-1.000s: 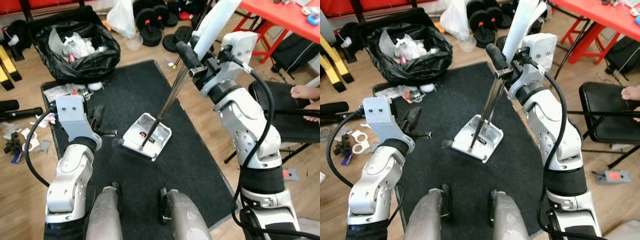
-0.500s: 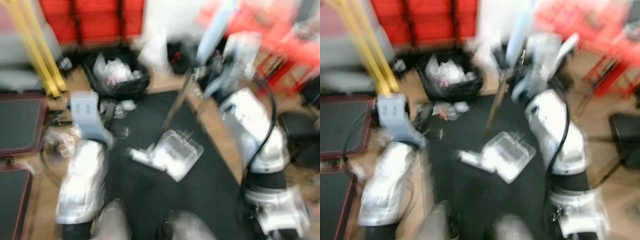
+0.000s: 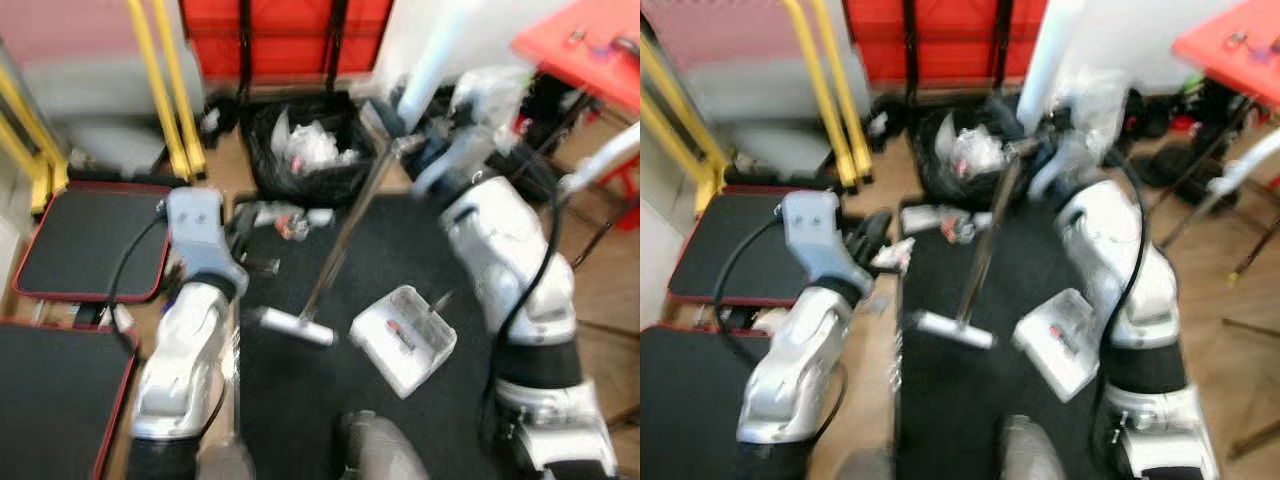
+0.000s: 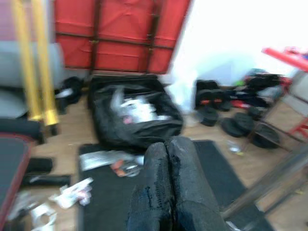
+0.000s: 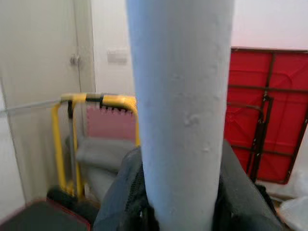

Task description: Sweep floor

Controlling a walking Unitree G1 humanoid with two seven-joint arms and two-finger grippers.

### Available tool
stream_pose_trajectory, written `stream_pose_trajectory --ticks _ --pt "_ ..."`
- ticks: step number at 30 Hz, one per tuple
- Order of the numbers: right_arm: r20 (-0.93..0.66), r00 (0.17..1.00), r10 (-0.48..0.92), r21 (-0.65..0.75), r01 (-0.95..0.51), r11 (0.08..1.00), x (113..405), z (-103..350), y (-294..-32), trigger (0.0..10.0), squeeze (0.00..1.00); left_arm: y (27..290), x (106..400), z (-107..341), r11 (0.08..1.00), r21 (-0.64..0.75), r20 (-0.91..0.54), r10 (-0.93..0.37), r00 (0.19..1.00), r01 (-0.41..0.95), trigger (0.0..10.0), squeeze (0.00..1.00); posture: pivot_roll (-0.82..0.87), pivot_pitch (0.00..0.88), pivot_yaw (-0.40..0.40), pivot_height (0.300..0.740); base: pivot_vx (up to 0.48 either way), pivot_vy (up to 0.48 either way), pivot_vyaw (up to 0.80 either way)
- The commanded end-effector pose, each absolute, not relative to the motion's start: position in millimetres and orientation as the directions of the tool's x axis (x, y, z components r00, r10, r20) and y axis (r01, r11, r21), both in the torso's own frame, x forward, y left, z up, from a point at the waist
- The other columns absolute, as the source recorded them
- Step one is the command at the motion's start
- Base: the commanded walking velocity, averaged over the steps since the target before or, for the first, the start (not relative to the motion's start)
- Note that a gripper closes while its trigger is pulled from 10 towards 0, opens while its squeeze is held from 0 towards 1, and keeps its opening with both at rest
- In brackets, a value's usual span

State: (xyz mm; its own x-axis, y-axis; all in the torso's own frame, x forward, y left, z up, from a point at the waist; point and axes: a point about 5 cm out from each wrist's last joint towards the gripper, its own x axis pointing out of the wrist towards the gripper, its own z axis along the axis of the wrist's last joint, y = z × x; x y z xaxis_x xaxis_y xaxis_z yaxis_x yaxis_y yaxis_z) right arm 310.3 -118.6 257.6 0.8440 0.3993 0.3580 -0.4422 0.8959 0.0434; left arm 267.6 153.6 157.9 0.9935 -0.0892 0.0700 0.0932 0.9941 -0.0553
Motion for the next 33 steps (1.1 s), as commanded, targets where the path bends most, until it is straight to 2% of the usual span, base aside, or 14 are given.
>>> stream_pose_trajectory --ticks 1,33 --pt "0.402 0.833 0.379 0.060 -0.438 0.897 308 264 -124 10.0 0.00 148 267 153 0.991 -0.060 0.057 -0.115 0.992 0.118 10.0 0.00 -0.06 0.078 -0.174 0.740 0.000 0.000 0.00" --pt "0.370 0.839 0.399 0.065 -0.451 0.890 309 246 -114 10.0 0.00 147 271 143 0.993 -0.024 0.051 -0.112 0.992 0.114 10.0 0.00 -0.06 0.037 -0.165 0.740 0.000 0.000 0.00"
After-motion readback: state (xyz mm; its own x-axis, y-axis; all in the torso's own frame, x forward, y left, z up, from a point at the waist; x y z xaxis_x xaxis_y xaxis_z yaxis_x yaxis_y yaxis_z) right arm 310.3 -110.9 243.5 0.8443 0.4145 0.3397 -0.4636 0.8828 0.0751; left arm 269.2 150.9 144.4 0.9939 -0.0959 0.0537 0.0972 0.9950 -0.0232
